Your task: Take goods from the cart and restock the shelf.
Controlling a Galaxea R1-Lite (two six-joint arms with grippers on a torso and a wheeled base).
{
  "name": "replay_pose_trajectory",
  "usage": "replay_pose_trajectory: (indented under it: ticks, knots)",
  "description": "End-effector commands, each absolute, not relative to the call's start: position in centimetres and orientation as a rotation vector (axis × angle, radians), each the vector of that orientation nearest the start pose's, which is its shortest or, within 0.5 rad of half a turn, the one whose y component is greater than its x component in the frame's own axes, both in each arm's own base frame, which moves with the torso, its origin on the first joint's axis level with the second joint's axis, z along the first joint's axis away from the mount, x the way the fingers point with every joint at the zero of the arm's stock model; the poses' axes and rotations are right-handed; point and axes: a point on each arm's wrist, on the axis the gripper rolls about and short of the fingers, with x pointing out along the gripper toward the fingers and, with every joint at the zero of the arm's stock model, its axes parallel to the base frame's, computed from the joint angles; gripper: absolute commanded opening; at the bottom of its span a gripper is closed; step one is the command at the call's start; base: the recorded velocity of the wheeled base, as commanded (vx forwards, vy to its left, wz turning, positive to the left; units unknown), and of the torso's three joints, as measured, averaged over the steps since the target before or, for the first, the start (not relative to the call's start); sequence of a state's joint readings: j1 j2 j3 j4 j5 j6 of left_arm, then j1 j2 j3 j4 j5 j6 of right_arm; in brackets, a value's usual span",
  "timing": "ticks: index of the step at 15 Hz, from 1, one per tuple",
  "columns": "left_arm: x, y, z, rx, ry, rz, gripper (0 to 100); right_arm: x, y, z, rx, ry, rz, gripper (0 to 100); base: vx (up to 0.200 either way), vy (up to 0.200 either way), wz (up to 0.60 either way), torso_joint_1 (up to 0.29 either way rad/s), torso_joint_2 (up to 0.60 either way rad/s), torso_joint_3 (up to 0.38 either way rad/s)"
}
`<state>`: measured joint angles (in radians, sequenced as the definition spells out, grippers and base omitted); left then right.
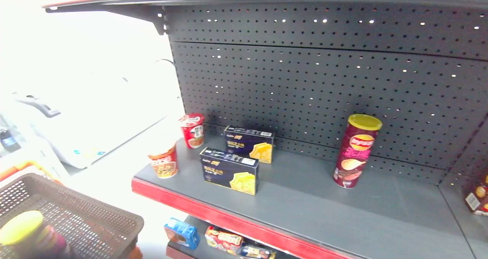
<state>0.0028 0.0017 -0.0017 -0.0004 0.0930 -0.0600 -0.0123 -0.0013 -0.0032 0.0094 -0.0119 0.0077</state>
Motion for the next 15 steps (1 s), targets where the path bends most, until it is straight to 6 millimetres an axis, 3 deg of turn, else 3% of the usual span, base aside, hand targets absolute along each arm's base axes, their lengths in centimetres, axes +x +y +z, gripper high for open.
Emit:
replay_pose_trajectory:
  ticks: [1, 11, 15]
  knots:
    - [-2.28, 0.20, 7.60, -0.060, -0.001, 0.097, 100, -2.30, 0.00, 7.54, 0.008, 0.006, -0.025, 100, 0.000, 0.000, 0.60, 0.002, 0.00, -0.002]
    - [-2.28, 0.20, 7.60, -0.057, -0.001, 0.095, 100, -2.30, 0.00, 7.54, 0.008, 0.006, -0.025, 100, 0.000, 0.000, 0.60, 0.001, 0.00, 0.002]
    - [-2.30, 0.18, 7.65, -0.047, 0.000, 0.083, 100, -2.30, 0.00, 7.54, 0.008, 0.006, -0.025, 100, 0.000, 0.000, 0.00, 0.000, 0.00, 0.000]
